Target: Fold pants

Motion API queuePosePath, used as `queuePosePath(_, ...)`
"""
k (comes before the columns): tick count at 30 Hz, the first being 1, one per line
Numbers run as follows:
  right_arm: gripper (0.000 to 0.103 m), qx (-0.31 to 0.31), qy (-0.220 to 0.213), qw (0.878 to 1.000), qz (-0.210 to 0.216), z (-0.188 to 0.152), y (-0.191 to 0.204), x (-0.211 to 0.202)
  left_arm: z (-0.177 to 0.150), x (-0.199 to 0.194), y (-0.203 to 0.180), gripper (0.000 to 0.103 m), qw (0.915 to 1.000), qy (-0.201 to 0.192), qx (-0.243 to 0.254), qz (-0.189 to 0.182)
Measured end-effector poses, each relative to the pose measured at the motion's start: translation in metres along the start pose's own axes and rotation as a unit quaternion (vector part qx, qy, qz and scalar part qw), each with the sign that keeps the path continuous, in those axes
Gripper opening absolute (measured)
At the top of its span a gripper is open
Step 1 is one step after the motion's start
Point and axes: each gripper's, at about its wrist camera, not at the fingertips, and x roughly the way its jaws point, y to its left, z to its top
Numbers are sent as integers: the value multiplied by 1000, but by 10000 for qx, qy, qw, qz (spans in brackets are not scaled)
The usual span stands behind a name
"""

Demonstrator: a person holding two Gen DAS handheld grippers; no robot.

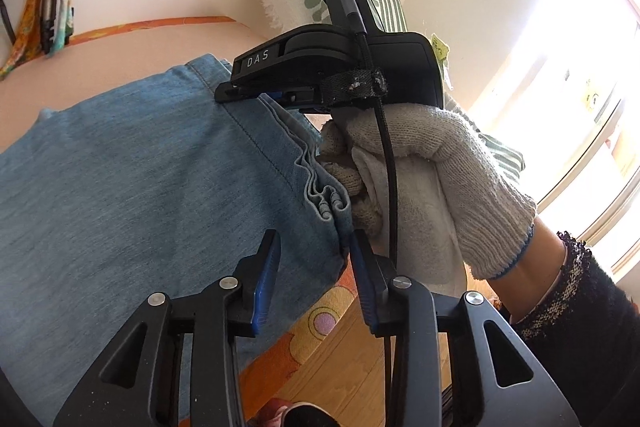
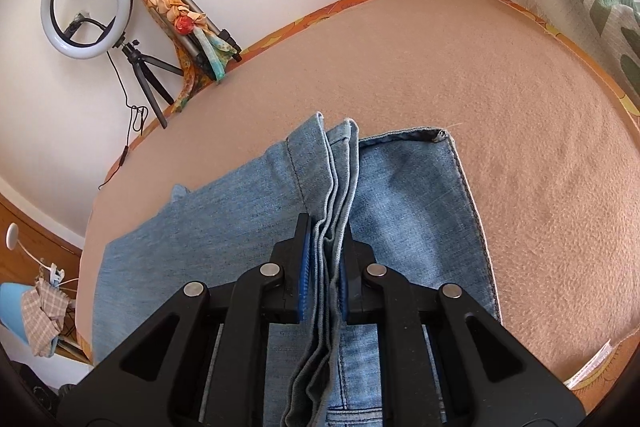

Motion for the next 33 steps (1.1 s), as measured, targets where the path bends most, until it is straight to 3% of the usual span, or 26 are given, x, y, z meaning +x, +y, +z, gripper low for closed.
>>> queuePosePath(1, 27, 26, -16, 9999, -111, 0, 0, -2, 0, -6, 2, 34, 10000, -24, 19, 52)
queuePosePath(6, 34, 105, -271, 9986, -437, 3, -4, -24, -6, -36, 18, 35, 9996, -145, -60, 239)
queuePosePath(8, 42, 103, -409, 9978, -504, 4, -2, -35, -10, -51, 26, 35, 9991, -225, -52, 345)
queuePosePath(16, 51, -277, -840, 9952, -420, 1, 38, -77, -41, -112, 70, 35, 9941, -487, -306, 924)
queuePosePath(27, 51, -939, -480, 9944, 120, -25, 133, -52, -84, -191, 159, 42, 9681, -945, -1241, 1959)
queuePosePath(33, 51, -1411, -89, 9889, 453, -49, 196, -20, -111, -209, 198, 42, 9553, -951, -1905, 2049)
